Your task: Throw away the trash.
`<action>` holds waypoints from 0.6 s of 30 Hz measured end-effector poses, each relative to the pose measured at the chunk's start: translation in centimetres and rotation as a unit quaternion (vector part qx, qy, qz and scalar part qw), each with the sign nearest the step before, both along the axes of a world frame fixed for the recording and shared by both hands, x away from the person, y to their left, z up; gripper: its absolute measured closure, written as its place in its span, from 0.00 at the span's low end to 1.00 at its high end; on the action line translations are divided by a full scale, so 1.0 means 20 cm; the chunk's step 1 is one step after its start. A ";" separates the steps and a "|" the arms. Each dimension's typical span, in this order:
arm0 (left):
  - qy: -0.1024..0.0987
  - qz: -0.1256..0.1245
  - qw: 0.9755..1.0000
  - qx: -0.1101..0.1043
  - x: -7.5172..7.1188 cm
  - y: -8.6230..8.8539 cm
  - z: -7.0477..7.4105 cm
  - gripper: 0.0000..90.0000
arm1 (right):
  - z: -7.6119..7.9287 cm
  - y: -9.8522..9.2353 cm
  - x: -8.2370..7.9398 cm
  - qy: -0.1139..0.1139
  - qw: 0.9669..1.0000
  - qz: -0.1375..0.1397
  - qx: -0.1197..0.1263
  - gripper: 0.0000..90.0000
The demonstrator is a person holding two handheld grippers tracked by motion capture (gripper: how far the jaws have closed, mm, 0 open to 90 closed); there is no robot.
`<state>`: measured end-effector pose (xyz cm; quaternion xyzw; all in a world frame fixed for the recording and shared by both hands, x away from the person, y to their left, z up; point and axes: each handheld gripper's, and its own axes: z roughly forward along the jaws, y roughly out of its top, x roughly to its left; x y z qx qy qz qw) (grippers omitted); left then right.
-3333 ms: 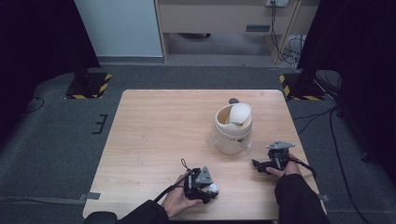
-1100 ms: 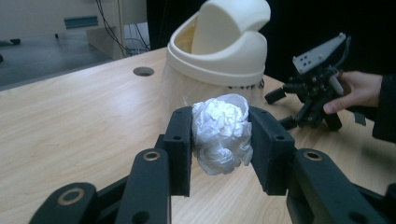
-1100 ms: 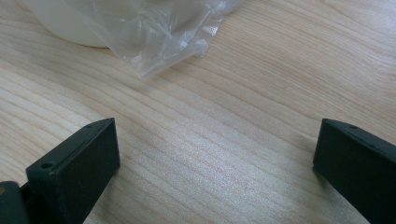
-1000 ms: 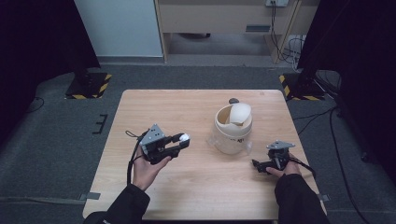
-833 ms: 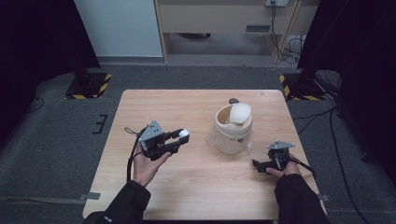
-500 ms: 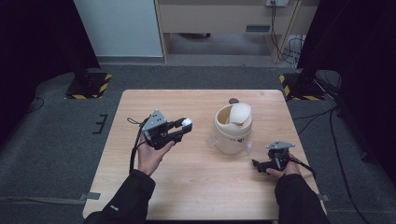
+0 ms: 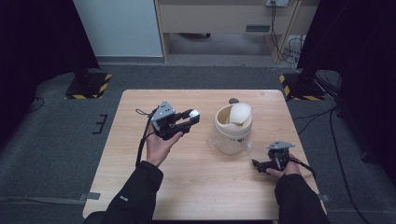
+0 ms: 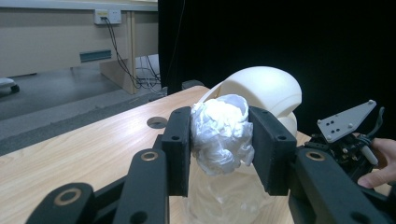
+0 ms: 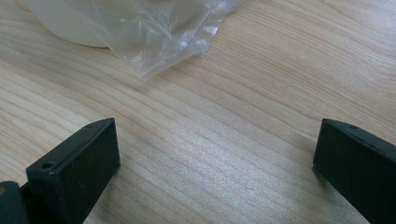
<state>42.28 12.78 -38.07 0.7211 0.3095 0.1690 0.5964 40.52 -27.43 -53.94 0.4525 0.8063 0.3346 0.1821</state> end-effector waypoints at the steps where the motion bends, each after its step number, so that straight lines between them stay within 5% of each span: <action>1: 0.000 -0.001 1.000 -0.001 0.01 -0.01 0.00 0.67 | 0.00 0.00 0.00 0.000 1.000 0.000 0.000 0.01; 18: -0.005 -0.019 1.000 0.003 0.09 -0.16 0.05 0.67 | 0.00 0.00 0.00 0.000 1.000 0.000 0.000 0.01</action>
